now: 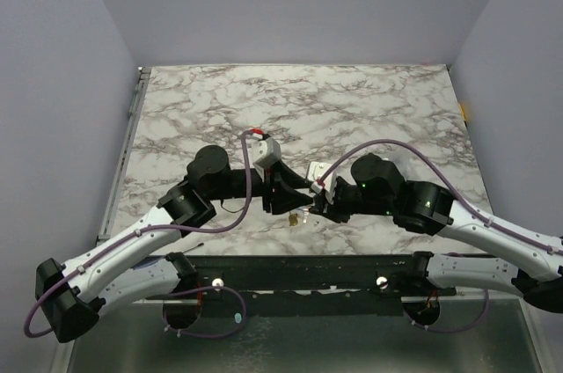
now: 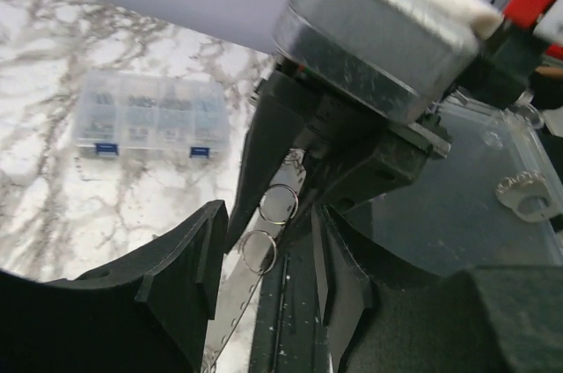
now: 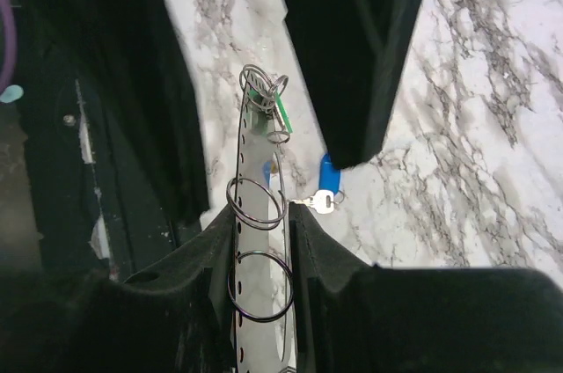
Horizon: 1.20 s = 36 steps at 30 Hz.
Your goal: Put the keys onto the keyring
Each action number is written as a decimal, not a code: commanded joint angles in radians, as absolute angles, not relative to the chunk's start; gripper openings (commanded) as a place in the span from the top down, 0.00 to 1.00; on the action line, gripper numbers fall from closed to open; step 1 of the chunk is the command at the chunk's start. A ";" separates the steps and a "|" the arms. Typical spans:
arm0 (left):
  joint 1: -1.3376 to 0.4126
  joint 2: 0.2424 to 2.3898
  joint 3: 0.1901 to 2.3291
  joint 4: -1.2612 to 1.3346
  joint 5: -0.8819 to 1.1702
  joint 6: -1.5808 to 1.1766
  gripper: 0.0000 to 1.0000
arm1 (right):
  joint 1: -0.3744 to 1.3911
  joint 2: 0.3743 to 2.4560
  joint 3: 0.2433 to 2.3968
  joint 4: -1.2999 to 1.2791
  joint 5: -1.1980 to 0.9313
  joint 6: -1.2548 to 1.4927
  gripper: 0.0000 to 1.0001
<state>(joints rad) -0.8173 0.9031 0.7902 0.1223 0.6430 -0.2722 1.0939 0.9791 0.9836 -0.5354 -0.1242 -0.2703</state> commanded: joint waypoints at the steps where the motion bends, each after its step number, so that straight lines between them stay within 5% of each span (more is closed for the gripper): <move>1: -0.892 0.939 0.776 0.088 0.620 -0.268 0.50 | 1.100 1.006 1.075 -0.643 -0.211 -0.214 0.99; 12: -0.998 1.032 0.757 0.106 0.562 -0.212 0.60 | 1.101 1.036 1.130 -0.719 -0.244 -0.183 0.99; 17: -0.998 0.985 0.739 0.105 0.557 -0.217 0.47 | 1.100 1.010 1.122 -0.718 -0.219 -0.178 0.99; 22: -0.998 0.933 0.704 0.147 0.568 -0.228 0.47 | 1.100 0.993 1.121 -0.717 -0.224 -0.169 0.99; 32: -1.007 0.956 0.691 0.217 0.563 -0.236 0.59 | 1.100 1.001 1.134 -0.711 -0.242 -0.160 0.99; 36: -1.012 0.981 0.698 0.226 0.540 -0.217 0.78 | 1.100 1.004 1.134 -0.710 -0.253 -0.158 0.99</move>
<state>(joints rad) -1.0027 0.9581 0.6945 0.1844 0.5735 -0.2302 1.0935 1.0058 1.0954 -0.7502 -0.2115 -0.1722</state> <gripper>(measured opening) 0.321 0.284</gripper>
